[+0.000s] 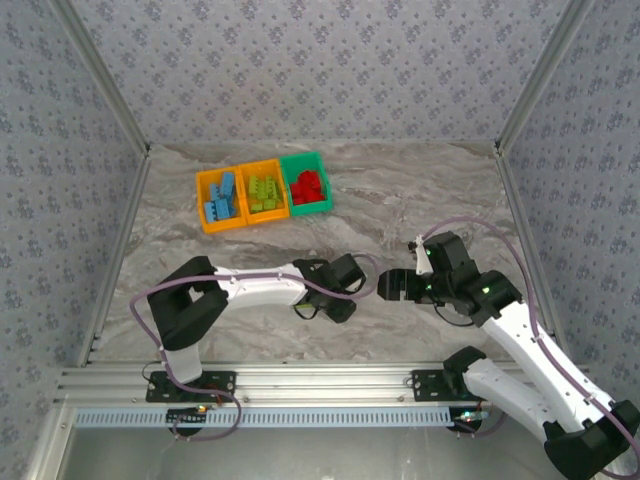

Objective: Sort the legos into containers by color

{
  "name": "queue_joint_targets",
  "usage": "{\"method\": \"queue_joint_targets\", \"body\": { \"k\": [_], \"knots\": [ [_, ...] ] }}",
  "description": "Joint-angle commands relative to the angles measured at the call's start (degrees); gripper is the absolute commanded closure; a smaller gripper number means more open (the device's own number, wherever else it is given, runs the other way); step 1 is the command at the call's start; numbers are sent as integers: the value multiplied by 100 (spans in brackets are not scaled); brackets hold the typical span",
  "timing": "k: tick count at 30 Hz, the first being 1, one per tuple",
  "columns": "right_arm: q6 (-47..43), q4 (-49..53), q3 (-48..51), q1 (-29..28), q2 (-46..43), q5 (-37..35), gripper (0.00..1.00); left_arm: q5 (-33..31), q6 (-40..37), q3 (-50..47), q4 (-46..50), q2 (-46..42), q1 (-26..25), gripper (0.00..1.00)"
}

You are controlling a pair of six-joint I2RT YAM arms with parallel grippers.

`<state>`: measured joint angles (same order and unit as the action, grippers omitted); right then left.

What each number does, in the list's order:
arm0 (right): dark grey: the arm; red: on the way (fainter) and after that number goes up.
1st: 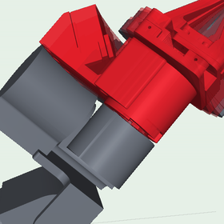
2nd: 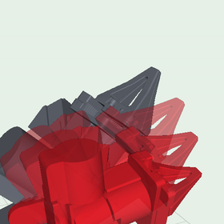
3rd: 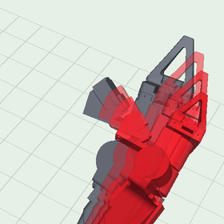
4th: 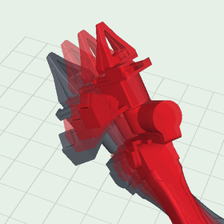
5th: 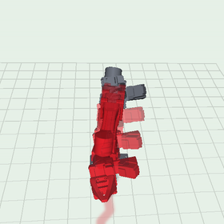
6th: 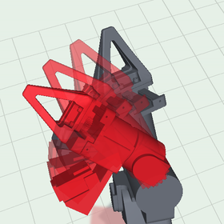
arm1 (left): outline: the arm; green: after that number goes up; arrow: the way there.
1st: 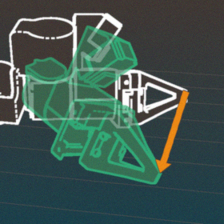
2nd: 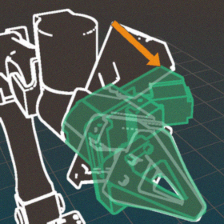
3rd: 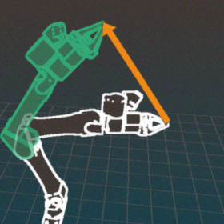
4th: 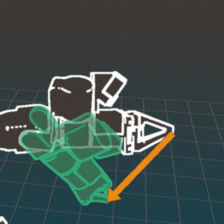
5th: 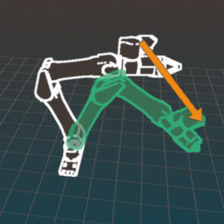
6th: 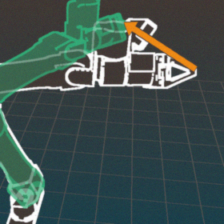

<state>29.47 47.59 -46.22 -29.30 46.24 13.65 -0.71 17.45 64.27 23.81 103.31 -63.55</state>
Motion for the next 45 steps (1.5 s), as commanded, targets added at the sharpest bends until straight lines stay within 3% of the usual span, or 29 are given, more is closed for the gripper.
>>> {"method": "queue_joint_targets", "body": {
  "k": [1, 6, 9, 12, 16, 20, 24, 29, 33, 39, 45],
  "knots": [
    [112, 126, -21, 41, -111, 139, 15, 40, 17, -111, -34, -6, -27, 61],
    [135, 134, -148, 40, -162, 120, 14, 36, 45, -316, -287, -700, 246, 68],
    [168, 77, -173, 47, -267, 88, 14, -57, -91, -289, -232, -1257, 739, 68],
    [190, 75, -186, 52, -348, 57, 14, -264, -362, -217, -87, -1763, 1548, 68],
    [233, 59, -151, 57, -379, 85, 15, -466, -699, -115, -221, -2056, 3082, 69],
    [322, -64, -90, 58, -401, 172, 15, -548, -642, 139, -593, -1702, 4549, 69],
    [376, -85, -108, 48, -405, 236, 15, -462, -630, 695, -759, -1042, 5383, 69],
    [401, 25, -139, 40, -405, 217, 15, -23, -668, 1526, -461, -231, 5714, 66],
    [461, 70, -126, 41, -459, 223, 15, 61, -682, 1678, -350, -58, 5757, 60],
    [546, -70, -81, 30, -443, 239, 15, 261, -739, 1479, -433, -356, 5761, 46],
    [551, -252, -73, -128, -89, 49, 16, 796, -543, 1055, -373, -1364, 5753, 47]
  ]
}}
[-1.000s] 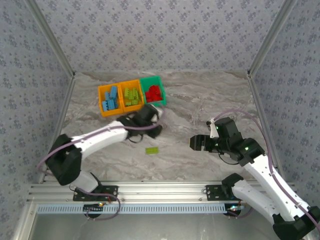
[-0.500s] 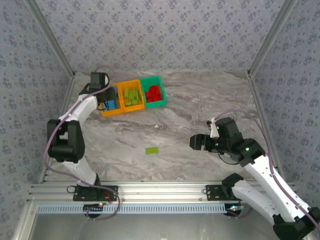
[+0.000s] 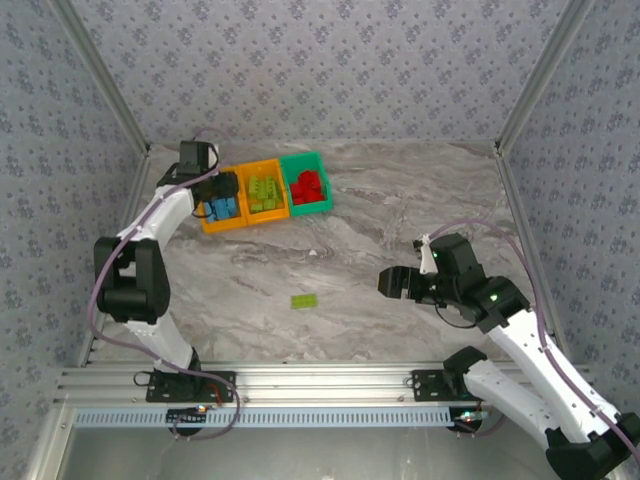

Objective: Sort the legos into containers by color

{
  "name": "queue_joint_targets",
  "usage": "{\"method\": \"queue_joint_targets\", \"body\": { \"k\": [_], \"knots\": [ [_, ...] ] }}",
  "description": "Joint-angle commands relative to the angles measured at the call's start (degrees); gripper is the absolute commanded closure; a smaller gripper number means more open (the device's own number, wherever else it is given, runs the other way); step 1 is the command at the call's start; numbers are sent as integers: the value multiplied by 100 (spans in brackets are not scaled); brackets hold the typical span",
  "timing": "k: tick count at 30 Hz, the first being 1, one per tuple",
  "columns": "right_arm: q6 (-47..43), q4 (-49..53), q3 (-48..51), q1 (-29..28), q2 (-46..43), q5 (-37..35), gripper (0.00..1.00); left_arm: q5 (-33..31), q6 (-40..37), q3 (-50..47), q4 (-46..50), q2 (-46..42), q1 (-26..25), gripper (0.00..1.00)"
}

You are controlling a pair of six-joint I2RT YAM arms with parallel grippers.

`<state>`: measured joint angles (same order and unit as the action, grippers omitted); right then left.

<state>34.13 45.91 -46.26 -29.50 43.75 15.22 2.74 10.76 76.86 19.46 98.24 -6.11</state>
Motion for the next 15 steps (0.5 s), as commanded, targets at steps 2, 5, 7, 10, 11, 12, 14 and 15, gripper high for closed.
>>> {"method": "queue_joint_targets", "body": {
  "k": [2, 5, 7, 10, 11, 12, 14, 15],
  "knots": [
    [114, -96, -149, -349, 474, -377, 16, 716, 232, -566, -1, -1567, -99, 47],
    [254, -331, -301, -940, 1094, -809, 16, 964, -73, -1123, 78, -2744, -502, 47],
    [447, -651, -381, -1333, 1599, -985, 16, 1099, -605, -1400, 311, -3462, -859, 46],
    [879, -1116, -500, -1851, 2431, -1264, 16, 1417, -1644, -1801, 800, -4417, -1353, 45],
    [1052, -1303, -569, -2006, 2726, -1387, 16, 1553, -2016, -1955, 1011, -4729, -1504, 44],
    [1187, -1423, -644, -2145, 3026, -1472, 15, 1718, -2375, -2118, 1202, -5042, -1622, 43],
    [1372, -1630, -819, -2351, 3542, -1514, 15, 2135, -3011, -2471, 1556, -5612, -1818, 39],
    [1455, -1721, -937, -2437, 3810, -1529, 15, 2394, -3373, -2698, 1702, -5926, -1889, 37]
  ]
}}
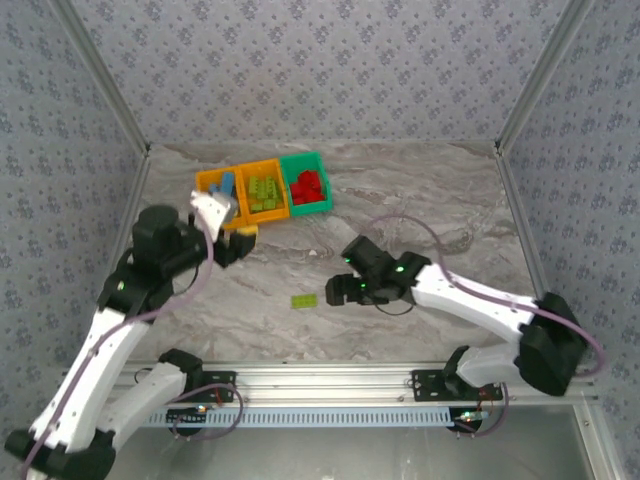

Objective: Sort the legos into containers by color

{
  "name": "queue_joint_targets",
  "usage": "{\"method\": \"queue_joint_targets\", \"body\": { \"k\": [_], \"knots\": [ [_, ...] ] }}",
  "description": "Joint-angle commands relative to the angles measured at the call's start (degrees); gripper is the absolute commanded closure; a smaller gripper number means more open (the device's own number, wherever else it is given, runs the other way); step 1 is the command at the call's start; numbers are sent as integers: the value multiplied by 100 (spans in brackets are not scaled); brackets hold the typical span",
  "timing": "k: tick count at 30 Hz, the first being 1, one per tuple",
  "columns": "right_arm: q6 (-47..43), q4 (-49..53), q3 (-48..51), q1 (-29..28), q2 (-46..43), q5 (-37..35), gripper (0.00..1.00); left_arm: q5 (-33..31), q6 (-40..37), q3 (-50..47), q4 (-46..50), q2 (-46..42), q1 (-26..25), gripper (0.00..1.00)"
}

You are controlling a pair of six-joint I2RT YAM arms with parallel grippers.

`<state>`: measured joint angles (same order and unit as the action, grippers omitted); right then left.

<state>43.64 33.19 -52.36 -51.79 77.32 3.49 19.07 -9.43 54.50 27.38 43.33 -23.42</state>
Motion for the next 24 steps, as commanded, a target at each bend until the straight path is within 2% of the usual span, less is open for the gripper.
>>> {"method": "queue_joint_targets", "body": {
  "k": [1, 5, 9, 14, 19, 21, 24],
  "knots": [
    [573, -500, -438, -273, 676, -394, 15, 1016, -1635, -693, 1037, -680, -213, 35],
    [733, -341, -1165, -538, 1644, -532, 13, 1564, -2078, -1592, 1274, -1702, -338, 23],
    [648, -9, -1946, -755, 2495, -715, 2, 1205, -2142, -1983, 1549, -2178, -347, 1],
    [626, 422, -2528, -918, 3305, -923, 0, 758, -2270, -2069, 1613, -2324, -356, 1],
    [692, 990, -3000, -1145, 3789, -1521, 0, 449, -2557, -2057, 1815, -2285, -445, 1],
    [746, 1148, -3087, -1175, 3908, -1594, 4, 324, -2764, -2082, 1965, -2266, -542, 1],
    [850, 1061, -2974, -1184, 3949, -1508, 16, 173, -2990, -2185, 2039, -2254, -707, 1]
  ]
}}
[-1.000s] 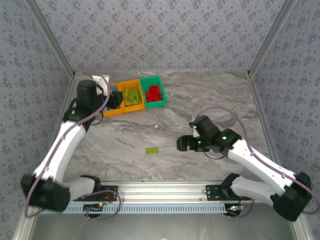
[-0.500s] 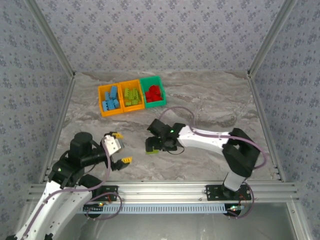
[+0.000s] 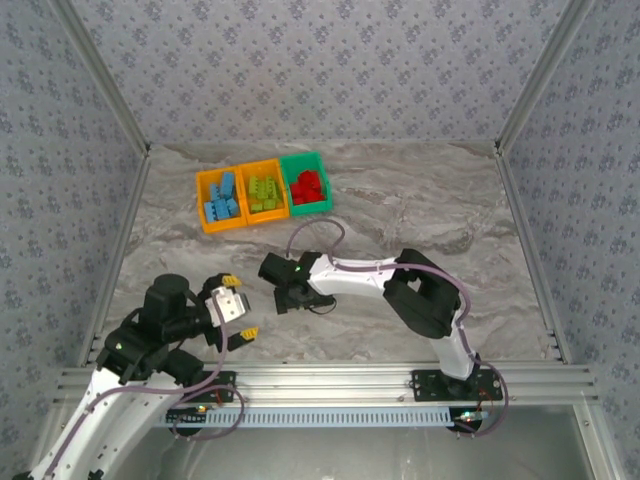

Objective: Sort the legos into containers by color

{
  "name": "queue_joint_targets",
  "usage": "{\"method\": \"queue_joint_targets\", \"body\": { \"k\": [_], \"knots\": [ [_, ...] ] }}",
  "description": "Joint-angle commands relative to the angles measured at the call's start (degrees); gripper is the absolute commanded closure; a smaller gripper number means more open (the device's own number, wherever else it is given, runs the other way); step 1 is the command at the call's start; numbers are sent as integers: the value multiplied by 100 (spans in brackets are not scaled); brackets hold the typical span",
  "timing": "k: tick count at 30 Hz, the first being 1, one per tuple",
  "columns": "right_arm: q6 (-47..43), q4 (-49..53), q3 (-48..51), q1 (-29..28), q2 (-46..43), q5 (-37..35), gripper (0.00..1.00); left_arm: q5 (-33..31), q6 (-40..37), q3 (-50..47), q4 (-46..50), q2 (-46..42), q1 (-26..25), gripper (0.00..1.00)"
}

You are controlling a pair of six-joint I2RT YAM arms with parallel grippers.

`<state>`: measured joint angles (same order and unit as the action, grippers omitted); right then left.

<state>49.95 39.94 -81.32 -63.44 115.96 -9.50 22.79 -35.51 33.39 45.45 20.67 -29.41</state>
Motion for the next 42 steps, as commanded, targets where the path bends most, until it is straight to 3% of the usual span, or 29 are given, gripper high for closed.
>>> {"method": "queue_joint_targets", "body": {
  "k": [1, 7, 13, 19, 23, 27, 30, 36, 42],
  "knots": [
    [257, 334, -12, -15, 71, -177, 20, -229, -419, -101, 222, 21, -140, 1],
    [457, 141, 238, -13, 0, -209, 41, -338, -510, -197, 115, 17, -247, 1],
    [337, -448, 841, 176, -1110, -521, 48, -237, -220, -153, -128, -73, -254, 1],
    [-620, -1588, 1250, 833, -2571, -742, 50, -172, 2059, -142, -2050, 150, -253, 1],
    [-1096, -1887, 1012, 1463, -2647, -399, 51, -1151, 3515, 36, -2740, 709, -257, 1],
    [-1876, -2096, 12, 1597, -1934, -224, 50, -3042, 4561, 68, -2761, 1191, -234, 1],
    [-2388, -2089, -974, 1676, -1106, -104, 50, -3744, 5004, -39, -2570, 1284, -126, 1],
    [-3972, -1971, -2881, 1830, 540, -87, 46, -3492, 5692, -382, -2065, 734, 287, 1],
    [-4827, -841, -5649, 2029, 2502, -107, 42, -3320, 5909, -621, -1887, 355, 330, 1]
  ]
}}
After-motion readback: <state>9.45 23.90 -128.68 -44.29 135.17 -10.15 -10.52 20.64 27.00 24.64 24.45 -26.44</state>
